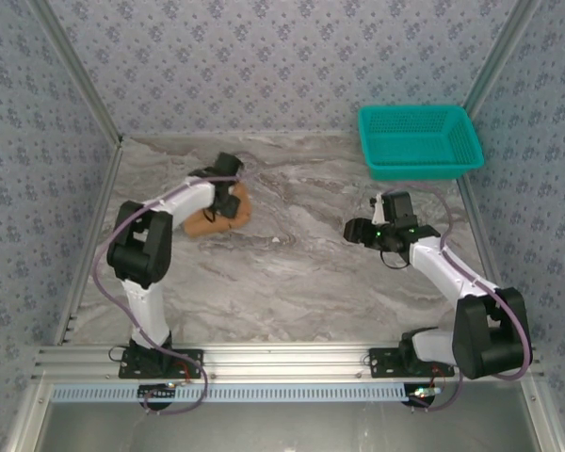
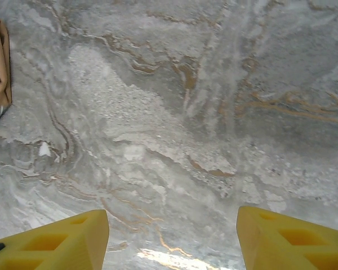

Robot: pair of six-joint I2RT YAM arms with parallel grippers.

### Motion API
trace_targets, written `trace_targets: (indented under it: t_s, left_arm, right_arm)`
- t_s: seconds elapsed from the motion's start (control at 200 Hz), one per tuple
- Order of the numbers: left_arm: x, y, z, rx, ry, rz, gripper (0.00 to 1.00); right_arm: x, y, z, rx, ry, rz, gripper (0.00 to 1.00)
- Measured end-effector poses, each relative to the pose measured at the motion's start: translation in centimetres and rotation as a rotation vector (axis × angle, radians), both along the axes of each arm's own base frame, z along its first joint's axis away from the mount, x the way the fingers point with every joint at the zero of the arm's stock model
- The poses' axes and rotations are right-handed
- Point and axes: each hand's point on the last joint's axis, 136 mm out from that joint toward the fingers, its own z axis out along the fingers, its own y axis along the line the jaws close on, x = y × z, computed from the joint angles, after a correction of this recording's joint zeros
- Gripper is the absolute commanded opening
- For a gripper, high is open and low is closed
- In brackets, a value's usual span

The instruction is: Fold the inside-out t-shirt

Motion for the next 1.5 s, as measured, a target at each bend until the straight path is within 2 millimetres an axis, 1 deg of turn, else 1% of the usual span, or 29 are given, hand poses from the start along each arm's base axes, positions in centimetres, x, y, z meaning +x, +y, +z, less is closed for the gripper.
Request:
trace_targets:
  t_s: [0.045, 0.075, 0.1, 0.145, 0.215, 0.275, 0.3, 0.375, 0.44, 0.51, 0.54, 0.605, 0.744, 0.894, 1.029, 1.124, 1.199, 1.284, 1.389, 1.439, 1.499]
  left_arm:
    - [1.1, 1.3, 1.3, -0.004, -0.037, 0.035, 0.73]
    - [1.3, 1.6, 2.2, -0.016, -0.060, 0.049, 0.73]
    - [1.2, 1.6, 2.6, -0.032, -0.070, 0.051, 0.74]
    - [0.6, 1.1, 3.3, -0.077, -0.087, 0.056, 0.74]
    - [-1.6, -0.1, 3.6, -0.170, -0.086, 0.059, 0.72]
    - [-3.8, -1.1, 2.8, -0.258, -0.053, 0.071, 0.72]
    - [-4.8, -1.6, 2.2, -0.296, -0.030, 0.076, 0.72]
    - [-7.3, -2.4, -0.4, -0.383, 0.055, 0.108, 0.72]
    - [-8.9, -2.7, -2.6, -0.432, 0.128, 0.144, 0.72]
    - [-9.7, -2.5, -4.1, -0.470, 0.180, 0.184, 0.71]
    - [-9.6, -2.3, -4.4, -0.484, 0.190, 0.203, 0.71]
    - [-8.7, -1.4, -4.8, -0.515, 0.182, 0.243, 0.71]
    - [-6.6, 0.6, -4.6, -0.544, 0.143, 0.309, 0.71]
    - [-3.4, 2.9, -4.4, -0.547, 0.099, 0.367, 0.71]
    - [-0.3, 4.7, -3.4, -0.549, 0.049, 0.393, 0.71]
    - [1.9, 5.5, -2.6, -0.558, 0.012, 0.398, 0.70]
    - [3.1, 5.5, -2.4, -0.570, -0.001, 0.395, 0.70]
    - [3.7, 5.3, -2.7, -0.577, 0.005, 0.392, 0.70]
    - [3.4, 5.3, -3.0, -0.575, 0.015, 0.394, 0.71]
    - [3.0, 5.4, -2.7, -0.573, 0.004, 0.394, 0.72]
    - [1.6, 5.7, -2.2, -0.569, -0.010, 0.395, 0.74]
  right_arm:
    - [0.1, 0.3, 0.4, 0.002, -0.009, 0.007, 0.64]
    - [0.2, 0.4, 0.5, 0.004, -0.014, 0.012, 0.64]
    - [0.2, 0.6, 0.6, 0.004, -0.016, 0.015, 0.64]
    - [0.1, 0.7, 0.6, 0.004, -0.016, 0.018, 0.64]
    - [0.1, 0.7, 0.6, 0.006, -0.015, 0.016, 0.64]
    - [0.1, 0.7, 0.6, 0.007, -0.015, 0.017, 0.64]
    - [0.1, 0.8, 0.5, 0.007, -0.013, 0.018, 0.64]
    - [0.3, 0.9, 0.2, 0.007, -0.008, 0.020, 0.64]
    - [0.4, 1.1, -0.3, 0.008, 0.003, 0.024, 0.64]
    - [0.4, 1.5, -0.9, 0.012, 0.021, 0.029, 0.64]
    - [0.4, 1.6, -1.1, 0.011, 0.026, 0.032, 0.64]
    - [0.3, 1.9, -1.3, 0.011, 0.032, 0.038, 0.64]
    - [0.2, 2.1, -1.2, 0.011, 0.030, 0.045, 0.64]
    - [0.3, 2.1, -1.2, 0.012, 0.028, 0.045, 0.64]
    - [0.3, 2.1, -1.2, 0.012, 0.028, 0.045, 0.64]
    - [0.3, 2.1, -1.2, 0.012, 0.028, 0.045, 0.64]
    - [0.3, 2.1, -1.2, 0.012, 0.028, 0.045, 0.64]
    - [0.3, 2.1, -1.2, 0.011, 0.029, 0.045, 0.64]
    - [0.0, 2.1, -1.2, -0.001, 0.030, 0.056, 0.65]
    - [-0.1, 2.0, -0.8, -0.021, 0.016, 0.066, 0.66]
    - [0.0, 2.0, 0.2, -0.063, -0.026, 0.079, 0.68]
